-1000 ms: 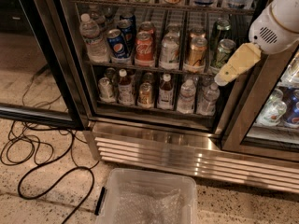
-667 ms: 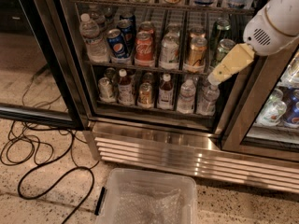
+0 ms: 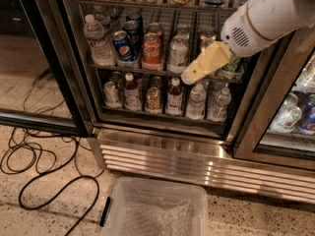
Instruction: Pick orange can from top shelf of fridge
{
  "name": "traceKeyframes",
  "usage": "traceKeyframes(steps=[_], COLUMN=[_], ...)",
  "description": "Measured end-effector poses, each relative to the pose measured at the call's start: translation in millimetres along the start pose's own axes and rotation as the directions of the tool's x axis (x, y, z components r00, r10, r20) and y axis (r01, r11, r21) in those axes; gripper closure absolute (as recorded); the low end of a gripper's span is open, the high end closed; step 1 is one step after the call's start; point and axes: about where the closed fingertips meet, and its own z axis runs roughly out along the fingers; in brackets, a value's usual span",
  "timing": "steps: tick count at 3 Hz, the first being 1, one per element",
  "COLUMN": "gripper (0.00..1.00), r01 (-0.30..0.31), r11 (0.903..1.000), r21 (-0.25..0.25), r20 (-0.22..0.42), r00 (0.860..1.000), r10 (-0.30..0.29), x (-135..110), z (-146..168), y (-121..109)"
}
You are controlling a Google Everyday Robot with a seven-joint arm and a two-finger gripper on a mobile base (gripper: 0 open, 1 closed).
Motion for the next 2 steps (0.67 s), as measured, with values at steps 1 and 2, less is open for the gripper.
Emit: traceKeyframes(steps=[1,2], gripper=[0.0,0.0], r01=[0.004,0.016], r11=[1.0,0.9999], r21=[-0.006,0.001], r20=[0.007,0.016], r00=[1.0,1.0], r10=[-0.004,-0.016], x=[-3.2,-6.6], z=[1.4,7.4], y=[3.2,8.5])
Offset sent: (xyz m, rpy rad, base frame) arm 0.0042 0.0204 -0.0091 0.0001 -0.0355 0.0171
